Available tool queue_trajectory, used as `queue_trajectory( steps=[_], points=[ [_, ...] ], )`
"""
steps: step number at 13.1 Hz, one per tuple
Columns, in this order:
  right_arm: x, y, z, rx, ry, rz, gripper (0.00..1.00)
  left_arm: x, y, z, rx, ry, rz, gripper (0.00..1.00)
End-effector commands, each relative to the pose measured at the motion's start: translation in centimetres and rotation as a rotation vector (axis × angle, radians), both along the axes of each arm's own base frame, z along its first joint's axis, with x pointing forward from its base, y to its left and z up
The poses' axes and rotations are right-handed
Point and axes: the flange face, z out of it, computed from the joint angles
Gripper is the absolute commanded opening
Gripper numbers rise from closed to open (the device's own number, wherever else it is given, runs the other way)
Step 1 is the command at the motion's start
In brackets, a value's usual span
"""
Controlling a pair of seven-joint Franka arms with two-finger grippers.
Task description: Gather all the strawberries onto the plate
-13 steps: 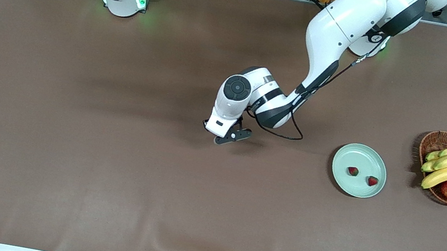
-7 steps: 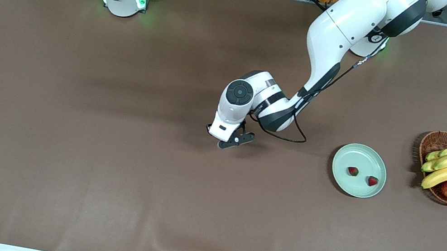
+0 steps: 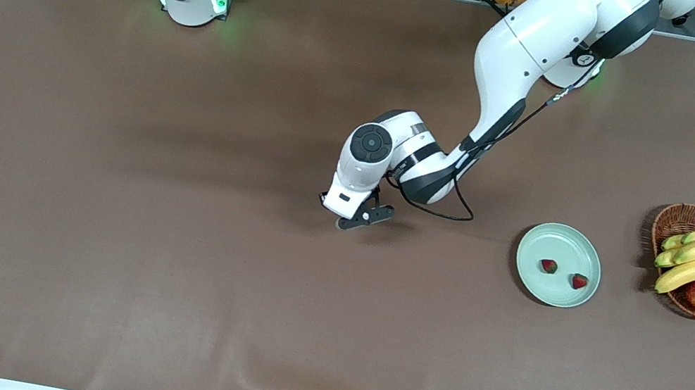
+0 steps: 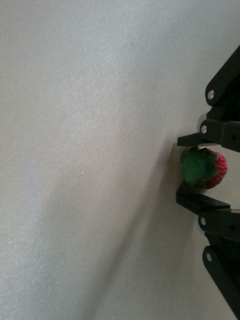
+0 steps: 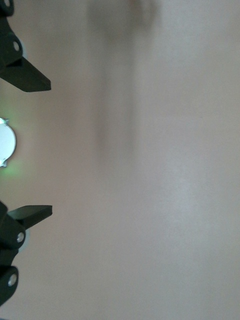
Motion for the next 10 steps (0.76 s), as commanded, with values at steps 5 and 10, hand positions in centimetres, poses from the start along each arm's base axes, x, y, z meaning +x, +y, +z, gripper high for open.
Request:
queue_trajectory(
  steps=[5,10],
  points=[
    [1.7,0.8,-4.5,-0.011,-0.030,-0.016,1.00,2.2,0.6,3.4,-0.028,-0.056,0.020,0.00],
    [1.6,0.7,-4.4,-0.012,-0.021,-0.042,1.00,7.1,9.8,15.4,0.045,-0.054,0.014,0.00]
  ],
)
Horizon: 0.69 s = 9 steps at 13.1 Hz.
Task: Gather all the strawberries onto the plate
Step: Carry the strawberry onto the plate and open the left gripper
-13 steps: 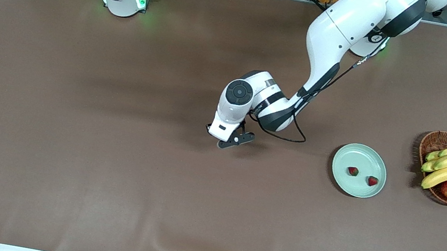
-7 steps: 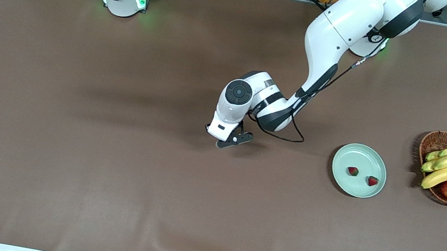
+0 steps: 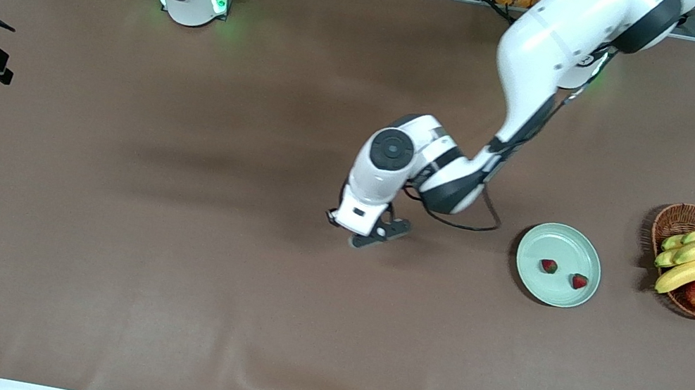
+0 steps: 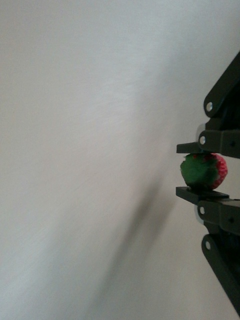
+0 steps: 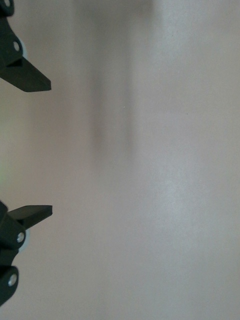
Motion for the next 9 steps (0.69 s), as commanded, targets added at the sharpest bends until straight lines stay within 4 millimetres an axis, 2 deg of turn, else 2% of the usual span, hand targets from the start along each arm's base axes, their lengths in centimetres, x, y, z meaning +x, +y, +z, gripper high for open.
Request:
queue_trajectory(
  steps=[1,2,4,6,8,9],
  points=[
    [-0.9,0.0,0.8,-0.005,0.013,-0.029,1.00,1.2,6.6,6.6,0.034,0.023,-0.066,0.00],
    [-1.4,0.0,1.2,-0.003,0.049,-0.034,1.00,2.1,9.8,8.0,0.040,0.060,-0.108,0.00],
    [-1.8,0.4,1.5,-0.006,0.073,-0.083,1.00,3.2,17.1,8.4,0.085,0.133,-0.194,0.00],
    [-1.9,0.8,1.5,-0.006,0.079,-0.093,1.00,3.9,24.9,6.8,0.114,0.170,-0.282,0.00],
    [-1.9,0.8,1.4,-0.003,0.084,-0.092,1.00,5.1,33.5,4.2,0.096,0.214,-0.360,0.00],
    [-1.8,1.0,1.4,-0.001,0.084,-0.088,1.00,5.2,36.7,2.6,0.078,0.215,-0.392,0.00]
  ],
)
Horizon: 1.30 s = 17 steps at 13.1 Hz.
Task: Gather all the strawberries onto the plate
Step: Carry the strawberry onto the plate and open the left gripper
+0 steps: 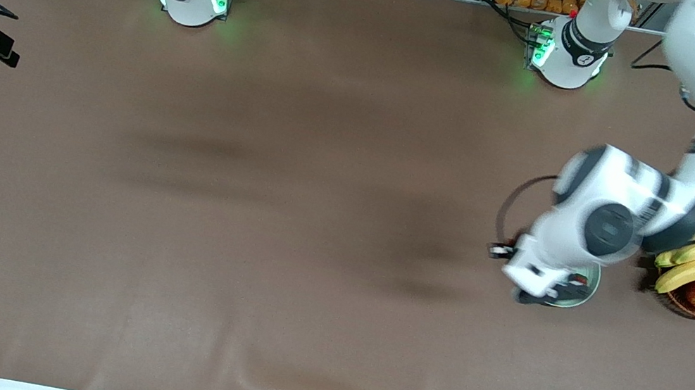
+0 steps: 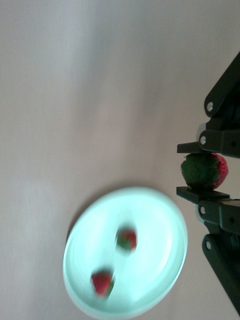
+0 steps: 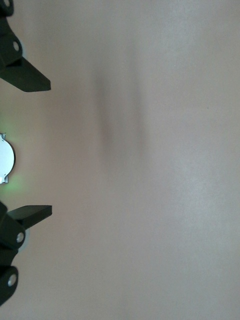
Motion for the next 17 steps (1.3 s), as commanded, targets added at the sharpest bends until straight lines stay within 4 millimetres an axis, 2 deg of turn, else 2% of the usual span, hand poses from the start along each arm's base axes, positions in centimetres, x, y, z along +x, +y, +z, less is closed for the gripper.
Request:
queue_trajectory(
  steps=[1,2,3,4,5,7,9,11,12,14,17],
  points=[
    [-0.3,0.6,0.6,-0.002,-0.001,-0.008,1.00,-1.3,6.7,-3.6,-0.041,0.018,-0.075,0.04],
    [-0.2,0.9,0.5,-0.003,0.001,-0.002,1.00,-1.6,8.3,-4.9,-0.028,0.009,-0.089,0.13],
    [-0.2,1.0,0.5,-0.003,-0.004,0.000,1.00,-2.0,9.7,-5.9,-0.005,0.006,-0.103,0.32],
    [-0.2,0.9,0.5,-0.003,-0.004,-0.002,1.00,-2.1,10.3,-6.4,0.007,0.010,-0.111,0.56],
    [-0.1,1.0,0.6,-0.004,-0.007,0.000,1.00,-2.1,10.7,-6.4,0.007,0.010,-0.110,1.00],
    [-0.1,0.9,0.9,-0.007,-0.014,-0.002,1.00,-2.1,11.3,-5.6,0.013,0.008,-0.106,1.00],
    [0.0,0.6,0.7,-0.005,-0.014,-0.003,1.00,-2.0,11.6,-3.9,0.022,0.003,-0.124,1.00],
    [0.1,0.3,0.5,-0.011,-0.008,-0.001,1.00,-2.0,11.5,-1.0,0.035,-0.011,-0.145,1.00],
    [0.1,0.3,0.5,-0.015,-0.008,-0.008,1.00,-2.2,11.4,0.9,0.048,-0.026,-0.146,1.00],
    [0.1,0.5,0.6,-0.013,-0.006,-0.004,1.00,-1.8,10.4,6.1,0.065,-0.073,-0.152,1.00],
    [0.0,0.1,0.5,-0.010,-0.003,-0.016,1.00,-0.9,8.1,15.9,0.078,-0.129,-0.167,1.00]
  ],
)
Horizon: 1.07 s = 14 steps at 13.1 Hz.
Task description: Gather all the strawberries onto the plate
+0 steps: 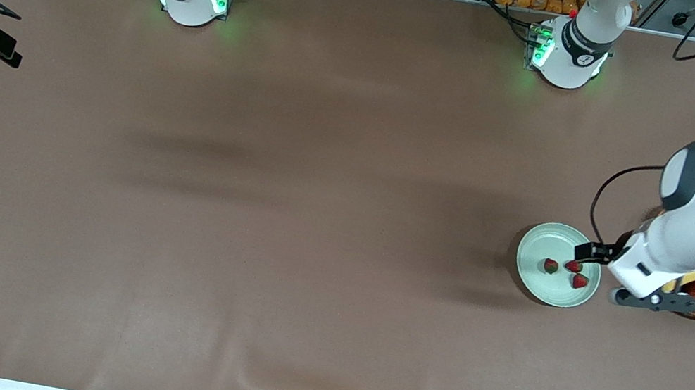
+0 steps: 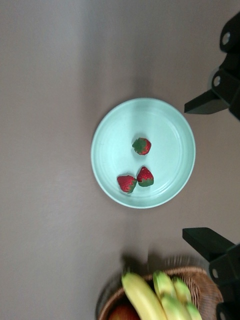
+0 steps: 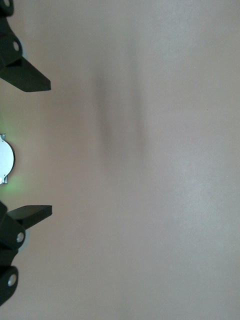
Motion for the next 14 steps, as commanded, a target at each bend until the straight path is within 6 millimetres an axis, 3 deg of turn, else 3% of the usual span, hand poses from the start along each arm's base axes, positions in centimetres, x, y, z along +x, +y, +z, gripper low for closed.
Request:
queue_trajectory(
  steps=[1,4,5,7,9,14],
  points=[
    [-0.1,-0.5,0.5,-0.005,-0.002,-0.024,1.00,0.0,-1.6,8.9,0.016,-0.006,-0.019,1.00],
    [-0.1,-0.5,0.4,-0.005,0.001,-0.025,1.00,-2.9,-3.3,16.3,-0.027,-0.021,-0.009,1.00],
    [-0.1,-0.4,0.4,-0.005,0.003,-0.024,1.00,-3.8,-3.4,17.6,-0.031,-0.028,-0.004,1.00],
    [-0.1,-0.4,0.4,-0.005,0.003,-0.024,1.00,-4.3,-3.2,18.4,-0.049,-0.020,0.003,1.00],
    [-0.1,-0.5,0.4,-0.006,0.003,-0.024,1.00,-5.9,-2.5,21.3,-0.122,-0.059,0.044,1.00],
    [-0.1,-0.4,1.9,-0.018,-0.030,-0.012,1.00,-8.5,0.4,21.8,-0.105,-0.035,0.097,1.00]
  ],
)
